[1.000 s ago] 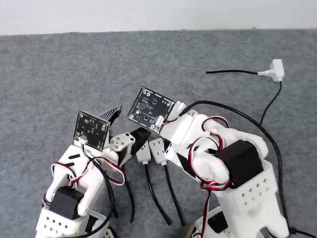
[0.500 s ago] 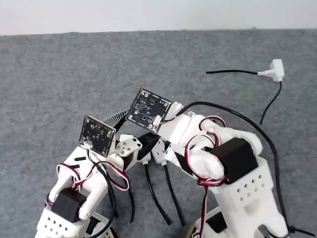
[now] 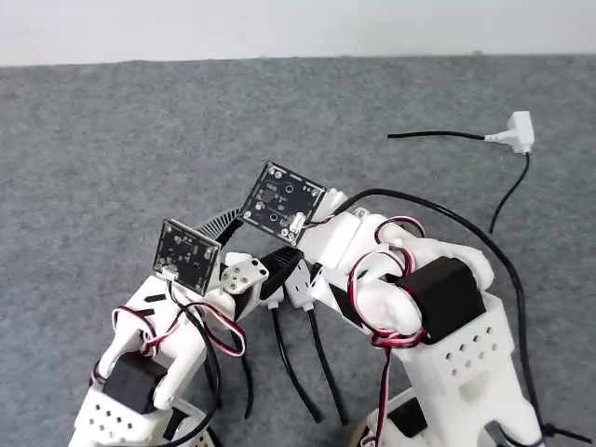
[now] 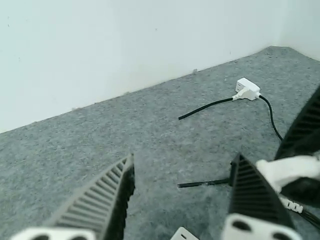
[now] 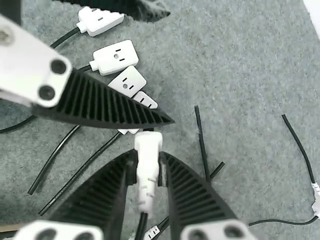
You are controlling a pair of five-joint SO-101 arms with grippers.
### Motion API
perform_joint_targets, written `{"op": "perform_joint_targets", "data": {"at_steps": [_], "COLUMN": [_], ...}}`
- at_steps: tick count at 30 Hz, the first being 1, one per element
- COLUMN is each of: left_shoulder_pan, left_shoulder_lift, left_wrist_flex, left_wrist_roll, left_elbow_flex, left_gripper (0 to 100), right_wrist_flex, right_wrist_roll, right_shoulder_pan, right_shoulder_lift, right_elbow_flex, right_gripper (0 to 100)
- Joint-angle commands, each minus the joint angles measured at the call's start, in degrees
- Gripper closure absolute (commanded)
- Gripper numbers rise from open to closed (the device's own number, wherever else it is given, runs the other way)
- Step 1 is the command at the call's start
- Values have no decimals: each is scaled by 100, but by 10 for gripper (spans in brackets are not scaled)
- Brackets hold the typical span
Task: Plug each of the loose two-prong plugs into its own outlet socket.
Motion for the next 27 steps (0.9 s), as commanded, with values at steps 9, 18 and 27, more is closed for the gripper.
{"op": "perform_joint_targets", "data": {"at_steps": [9, 18, 27], "left_shoulder_pan": [387, 360, -633], "left_shoulder_lift": [9, 9, 44], "left_wrist_flex": [-202, -202, -774], "left_wrist_roll": [9, 9, 62], "left_elbow_flex": [224, 224, 418], "left_gripper": [695, 695, 695], "right_wrist_flex": [-303, -242, -136], "right_wrist_roll": [-281, -281, -281], "right_shoulder_pan": [-567, -549, -541], "right_shoulder_lift": [-84, -84, -75], "right_elbow_flex": [-396, -387, -387], "right_gripper": [990, 990, 990]}}
